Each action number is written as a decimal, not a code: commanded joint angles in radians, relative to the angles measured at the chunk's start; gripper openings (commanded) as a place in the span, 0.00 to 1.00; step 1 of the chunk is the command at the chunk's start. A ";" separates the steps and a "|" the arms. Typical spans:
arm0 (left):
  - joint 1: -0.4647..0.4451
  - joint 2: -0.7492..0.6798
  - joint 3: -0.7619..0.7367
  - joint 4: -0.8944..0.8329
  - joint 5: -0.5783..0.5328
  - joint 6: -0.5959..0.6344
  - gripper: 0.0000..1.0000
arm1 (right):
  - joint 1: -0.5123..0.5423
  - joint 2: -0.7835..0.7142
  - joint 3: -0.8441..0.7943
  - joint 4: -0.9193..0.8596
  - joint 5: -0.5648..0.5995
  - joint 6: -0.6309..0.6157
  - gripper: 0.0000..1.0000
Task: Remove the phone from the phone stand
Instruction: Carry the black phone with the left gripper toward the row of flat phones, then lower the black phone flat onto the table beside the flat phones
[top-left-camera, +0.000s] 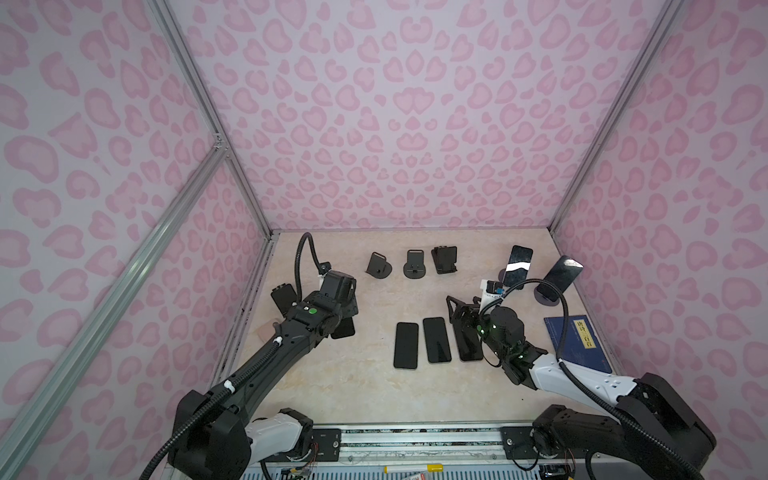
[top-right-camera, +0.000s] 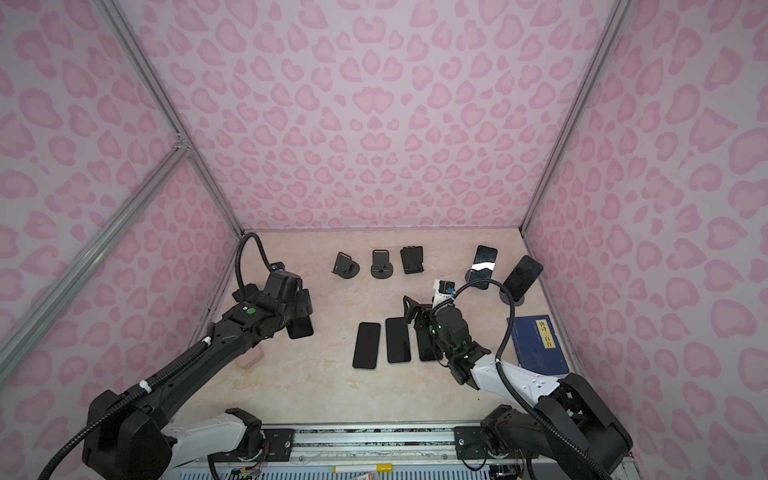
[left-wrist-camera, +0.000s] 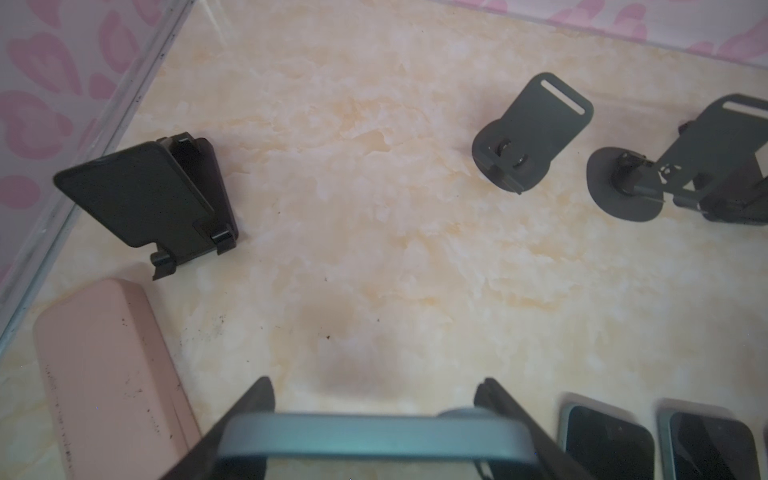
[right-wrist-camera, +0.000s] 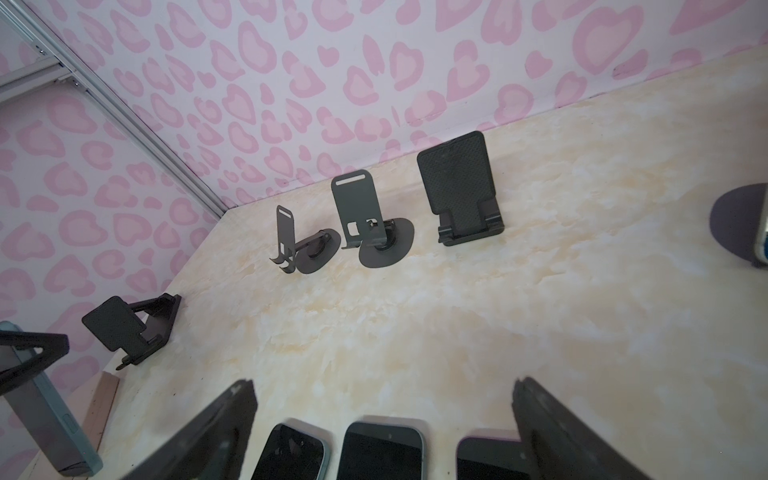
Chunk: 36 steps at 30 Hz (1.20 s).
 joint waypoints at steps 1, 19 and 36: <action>-0.043 0.034 0.028 -0.036 -0.014 -0.046 0.60 | -0.001 0.002 0.001 0.016 0.002 -0.001 0.98; -0.202 0.263 0.112 -0.152 0.139 -0.115 0.59 | -0.007 0.001 -0.004 0.017 -0.003 0.006 0.98; -0.235 0.452 0.173 -0.147 0.187 -0.124 0.59 | -0.010 -0.007 -0.009 0.014 0.010 0.003 0.98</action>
